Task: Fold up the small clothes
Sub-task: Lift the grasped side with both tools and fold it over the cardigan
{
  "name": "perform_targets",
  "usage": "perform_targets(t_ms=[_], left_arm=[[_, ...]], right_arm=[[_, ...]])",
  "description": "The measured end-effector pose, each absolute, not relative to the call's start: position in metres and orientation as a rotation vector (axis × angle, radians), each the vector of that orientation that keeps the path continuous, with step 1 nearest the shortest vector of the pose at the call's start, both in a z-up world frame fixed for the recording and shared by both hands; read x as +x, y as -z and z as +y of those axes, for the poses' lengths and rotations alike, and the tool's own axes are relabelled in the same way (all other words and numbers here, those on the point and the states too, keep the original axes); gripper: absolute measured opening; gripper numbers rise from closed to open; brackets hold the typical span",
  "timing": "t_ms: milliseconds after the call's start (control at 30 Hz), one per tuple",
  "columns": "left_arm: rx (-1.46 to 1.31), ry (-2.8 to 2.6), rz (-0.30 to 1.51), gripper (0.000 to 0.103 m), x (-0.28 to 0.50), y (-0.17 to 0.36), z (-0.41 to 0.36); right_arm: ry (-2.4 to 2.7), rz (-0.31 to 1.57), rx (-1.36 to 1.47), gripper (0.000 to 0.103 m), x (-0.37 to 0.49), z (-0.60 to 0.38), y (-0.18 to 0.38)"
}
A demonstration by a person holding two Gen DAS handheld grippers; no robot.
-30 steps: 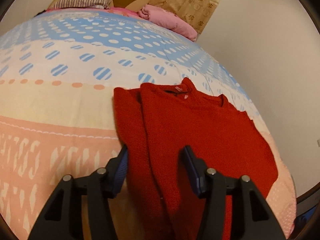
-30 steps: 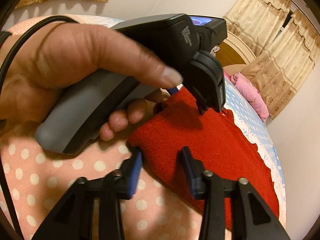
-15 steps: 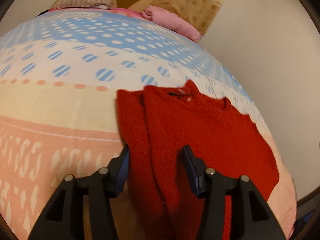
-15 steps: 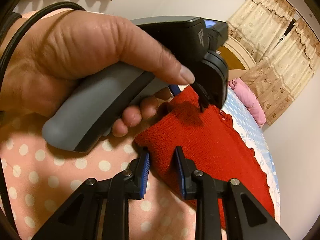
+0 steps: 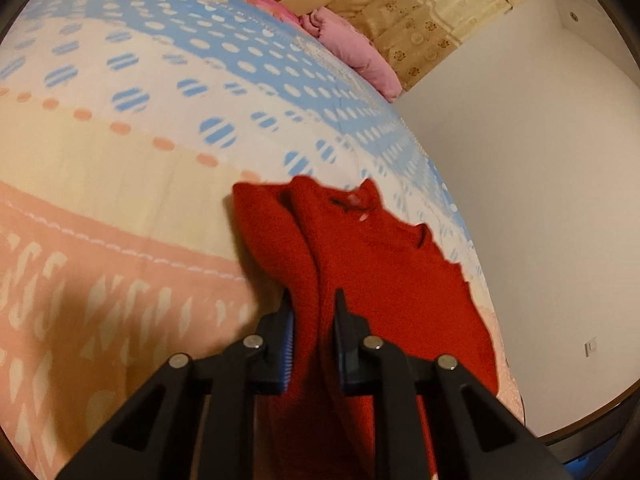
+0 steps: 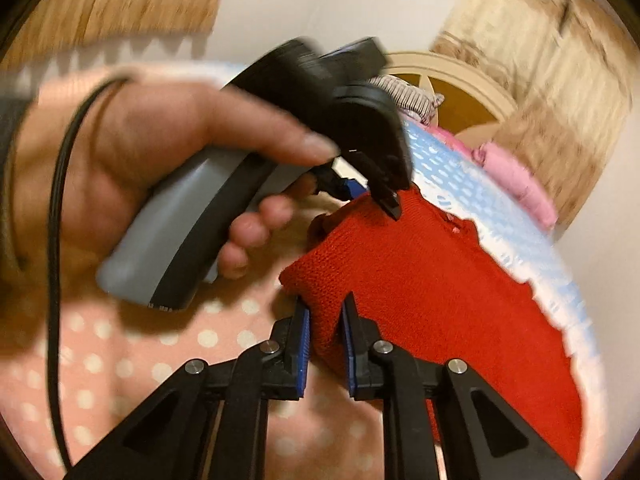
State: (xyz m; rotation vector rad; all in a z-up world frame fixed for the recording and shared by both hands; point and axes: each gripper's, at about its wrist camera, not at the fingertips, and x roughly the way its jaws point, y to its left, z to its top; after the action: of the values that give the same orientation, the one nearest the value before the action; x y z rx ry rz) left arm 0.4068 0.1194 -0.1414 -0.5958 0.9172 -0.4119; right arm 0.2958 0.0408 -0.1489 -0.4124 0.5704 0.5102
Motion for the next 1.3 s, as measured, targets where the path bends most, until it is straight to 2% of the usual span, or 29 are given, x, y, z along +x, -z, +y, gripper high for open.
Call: perform_targets(t_ms=[133,533,1300], left_arm=[[-0.579,0.443,0.887,0.017,0.407,0.114,0.107],[-0.566,0.504,0.854,0.017,0.407,0.071,0.048],[-0.41,0.65,0.961,0.017,0.431,0.082,-0.118]], right_arm=[[-0.543,0.572,-0.207,0.013,0.301,0.004,0.126],[-0.533,0.54,0.09,0.013,0.302,-0.086,0.099],[-0.413,0.558,0.45,0.013,0.286,-0.244,0.136]])
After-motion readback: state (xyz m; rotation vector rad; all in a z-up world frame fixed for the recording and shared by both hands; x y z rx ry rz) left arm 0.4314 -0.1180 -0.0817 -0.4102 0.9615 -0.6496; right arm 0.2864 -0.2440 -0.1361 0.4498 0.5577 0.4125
